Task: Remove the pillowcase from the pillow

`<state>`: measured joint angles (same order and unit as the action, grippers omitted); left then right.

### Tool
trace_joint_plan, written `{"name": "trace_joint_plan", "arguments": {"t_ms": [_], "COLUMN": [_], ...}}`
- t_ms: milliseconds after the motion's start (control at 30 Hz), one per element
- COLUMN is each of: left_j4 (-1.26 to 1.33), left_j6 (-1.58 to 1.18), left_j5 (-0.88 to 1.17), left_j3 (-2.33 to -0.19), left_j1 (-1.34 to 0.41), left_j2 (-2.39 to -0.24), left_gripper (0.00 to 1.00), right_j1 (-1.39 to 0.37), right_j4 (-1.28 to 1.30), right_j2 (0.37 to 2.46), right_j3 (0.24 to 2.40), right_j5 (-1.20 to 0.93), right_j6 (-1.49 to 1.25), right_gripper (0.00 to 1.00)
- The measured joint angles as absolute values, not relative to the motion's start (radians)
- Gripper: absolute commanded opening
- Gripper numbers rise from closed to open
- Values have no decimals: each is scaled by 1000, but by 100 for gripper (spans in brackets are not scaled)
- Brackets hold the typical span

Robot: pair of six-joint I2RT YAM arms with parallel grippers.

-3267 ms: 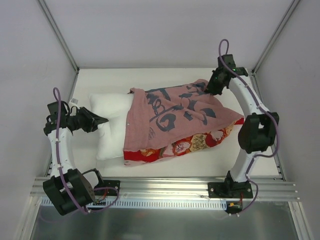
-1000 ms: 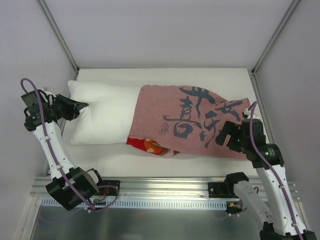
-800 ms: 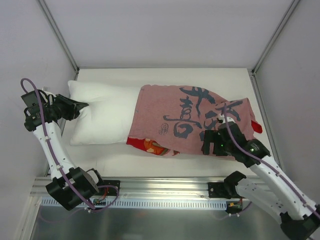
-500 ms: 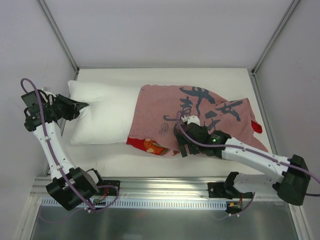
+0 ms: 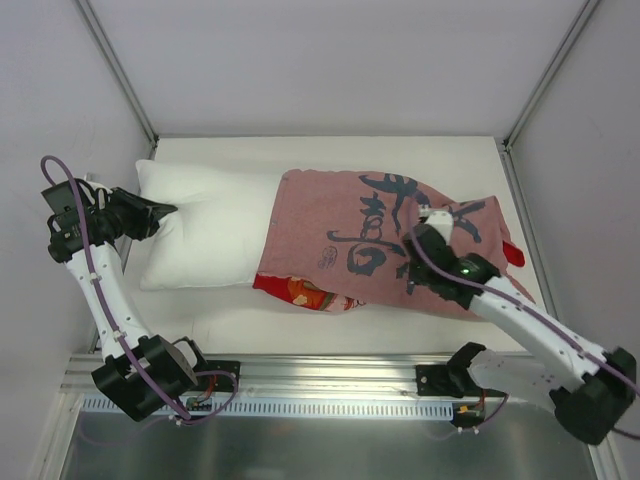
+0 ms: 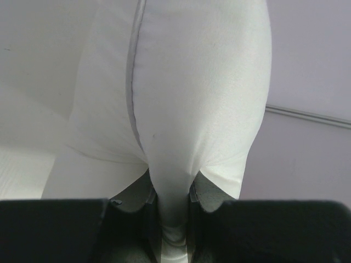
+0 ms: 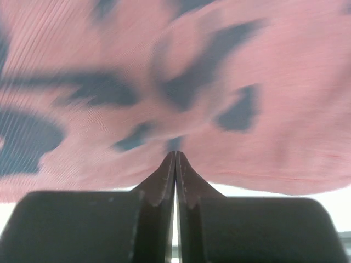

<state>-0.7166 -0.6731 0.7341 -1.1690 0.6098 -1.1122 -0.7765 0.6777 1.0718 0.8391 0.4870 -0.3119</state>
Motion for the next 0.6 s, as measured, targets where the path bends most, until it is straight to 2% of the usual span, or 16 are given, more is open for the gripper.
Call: {"name": "trace_joint_plan", "arguments": {"t_ms": [100,133,167,200,233,333,367,400,467,600], "left_j4": [-717,-717,-717,-717,-717,-717,-717,-717,-717,-717], "left_j6": [-673,-673,-673,-673,-673,-673,-673,-673,-673,-673], "left_j5": [743,747,749,750,750,750,750,750,750,750], "left_j3": [-1176,-1176,-1177,-1178,-1178,-1178,-1178,-1178,-1178,-1178], "left_j1": [609,609,609,609,609,609,609,609,609,609], "left_j2": [-1113,-1113,-1113,-1113,-1113,-1113,-1113,-1113,-1113,-1113], "left_gripper": [0,0,0,0,0,0,0,0,0,0], "right_j1": [-576,-511,-463,-439,-430,-487,-548,-612,-750,-1055], "right_j4": [714,727,741,753,760,752,744,740,735,703], "right_j2": [882,834,800,780,768,774,781,786,810,913], "right_j3": [846,856,870,883,900,910,894,879,843,804], "right_j5": [508,498,496,486,465,384,375,381,387,510], "right_j6": [-265,-245,-226,-214,-197,-139,-125,-112,-99,-100], "right_gripper": [1,4,16,33,64,97,100,97,96,96]}}
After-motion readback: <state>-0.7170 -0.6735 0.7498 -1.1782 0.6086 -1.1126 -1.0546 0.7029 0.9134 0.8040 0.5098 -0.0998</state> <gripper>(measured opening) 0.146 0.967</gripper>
